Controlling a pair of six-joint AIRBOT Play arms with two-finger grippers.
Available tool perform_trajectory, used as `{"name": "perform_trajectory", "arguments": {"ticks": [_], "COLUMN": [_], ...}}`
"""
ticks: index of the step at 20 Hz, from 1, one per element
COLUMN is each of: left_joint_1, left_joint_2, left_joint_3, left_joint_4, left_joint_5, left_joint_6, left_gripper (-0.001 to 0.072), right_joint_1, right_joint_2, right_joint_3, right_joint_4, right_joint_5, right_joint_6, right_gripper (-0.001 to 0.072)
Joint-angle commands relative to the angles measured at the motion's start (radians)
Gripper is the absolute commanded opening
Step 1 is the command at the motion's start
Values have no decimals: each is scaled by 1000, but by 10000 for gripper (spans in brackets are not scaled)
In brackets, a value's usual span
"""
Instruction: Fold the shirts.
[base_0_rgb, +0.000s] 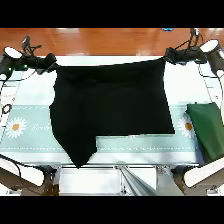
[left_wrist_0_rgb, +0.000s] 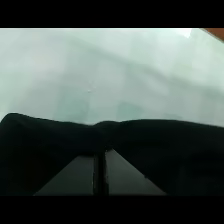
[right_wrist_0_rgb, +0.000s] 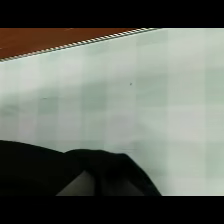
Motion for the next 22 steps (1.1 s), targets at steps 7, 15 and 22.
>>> {"name": "perform_trajectory", "arguments": {"ticks": [7,15,22], "left_joint_1": [80,34,48], "left_joint_2": [67,84,84], "left_joint_3": [41,-181,-240], "left_joint_4": [113,123,132], "left_joint_5": [-377,-508,-545], "left_joint_6": [76,105,131], "left_gripper": [16,16,16], "right_joint_1": [-74,-57,-53], "right_joint_2": [-35,-61,-75], "right_joint_3": [48,45,45], "right_joint_4": [-44,-153,-246], "right_joint_5": [402,533,538], "right_joint_6": [19,20,42], "right_gripper": [27,27,27]}}
